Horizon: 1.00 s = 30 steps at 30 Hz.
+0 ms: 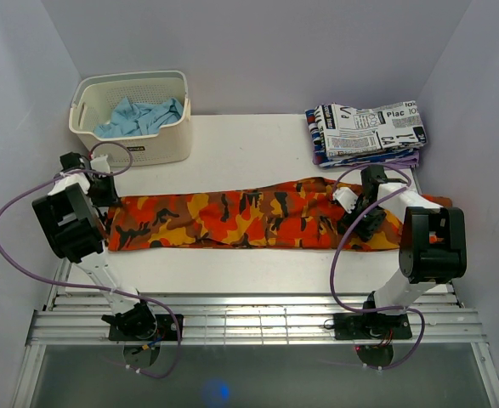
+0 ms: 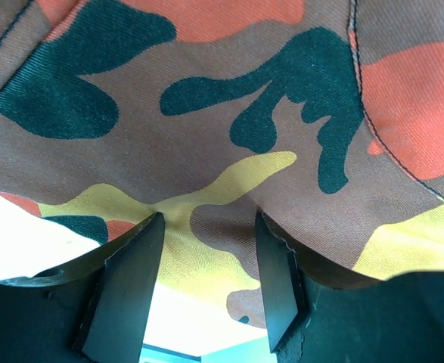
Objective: Fold and stack the trousers
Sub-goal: Fold the trousers
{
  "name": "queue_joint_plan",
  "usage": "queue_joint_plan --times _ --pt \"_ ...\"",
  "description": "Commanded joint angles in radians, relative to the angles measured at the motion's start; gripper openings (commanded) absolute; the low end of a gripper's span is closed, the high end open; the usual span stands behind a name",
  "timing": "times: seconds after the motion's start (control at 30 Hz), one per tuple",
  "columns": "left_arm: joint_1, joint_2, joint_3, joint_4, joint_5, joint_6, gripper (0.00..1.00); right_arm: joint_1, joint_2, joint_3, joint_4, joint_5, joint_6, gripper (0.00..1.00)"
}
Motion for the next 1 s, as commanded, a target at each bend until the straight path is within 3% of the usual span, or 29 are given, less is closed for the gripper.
queue_joint_plan --times 0.0,0.2,0.8,0.87,0.97 --pt "-0.001 -0.089 0.036 0.022 -0.076 0.003 0.00 -0.023 0.098 -0.100 0.111 0.143 -0.070 0.57" --pt "0.000 -0.085 0.071 0.022 -0.159 0.040 0.00 -0.023 0.086 -0.098 0.110 0.142 -0.073 0.57" --pt "0.003 0.020 0.128 -0.005 -0.182 0.103 0.00 -0.023 0.057 -0.117 0.105 0.131 -0.079 0.57" --pt "0.005 0.001 0.097 -0.007 -0.202 0.128 0.15 -0.023 0.055 -0.117 0.102 0.122 -0.075 0.57" --pt "0.018 -0.054 0.057 -0.014 -0.138 0.146 0.49 -0.015 0.051 -0.126 0.104 0.108 -0.062 0.57"
